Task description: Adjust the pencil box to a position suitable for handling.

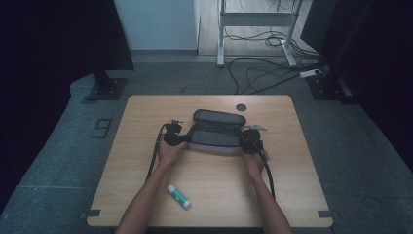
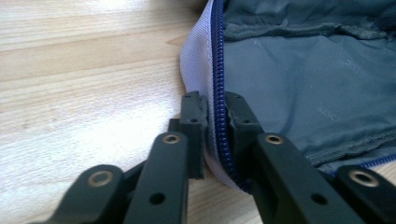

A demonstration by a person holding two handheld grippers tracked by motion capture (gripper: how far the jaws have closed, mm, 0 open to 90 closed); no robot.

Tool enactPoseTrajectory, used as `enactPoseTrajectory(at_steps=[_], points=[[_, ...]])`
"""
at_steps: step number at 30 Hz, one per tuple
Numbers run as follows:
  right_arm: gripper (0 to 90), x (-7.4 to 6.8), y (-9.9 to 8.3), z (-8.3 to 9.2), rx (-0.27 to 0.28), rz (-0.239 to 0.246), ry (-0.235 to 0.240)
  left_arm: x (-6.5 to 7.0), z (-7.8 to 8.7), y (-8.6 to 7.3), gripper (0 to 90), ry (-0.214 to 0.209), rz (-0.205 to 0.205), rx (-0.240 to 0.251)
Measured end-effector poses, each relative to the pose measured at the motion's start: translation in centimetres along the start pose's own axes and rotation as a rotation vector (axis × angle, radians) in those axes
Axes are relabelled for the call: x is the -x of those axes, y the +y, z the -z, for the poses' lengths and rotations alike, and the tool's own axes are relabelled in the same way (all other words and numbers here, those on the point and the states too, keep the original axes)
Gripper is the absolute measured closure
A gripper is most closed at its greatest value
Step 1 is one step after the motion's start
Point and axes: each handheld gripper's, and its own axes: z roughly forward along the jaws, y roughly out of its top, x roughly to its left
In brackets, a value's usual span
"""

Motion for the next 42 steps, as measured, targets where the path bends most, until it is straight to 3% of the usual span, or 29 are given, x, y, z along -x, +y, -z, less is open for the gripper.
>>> enactPoseTrajectory(at_steps=[5,16,30,42], points=[[86.5,-0.4,0.2,0.8,0.018,0.022,0.025,-0.4,1.1,0.0,85.8,-0.011,-0.008,0.012],[86.5,-1.9,0.9,3.9,0.094,0.064,0.075,0.6,6.5,0.2,85.9,-0.032,-0.053,0.102],[86.5,-2.6,0.4,7.5,0.180,0.098,0.126,1.3,9.4,-1.1,86.0,-0.080,-0.092,0.151],[86.4,-3.3,-1.1,9.6,0.205,0.099,0.181,1.9,11.9,-3.4,85.7,-0.114,-0.113,0.176]])
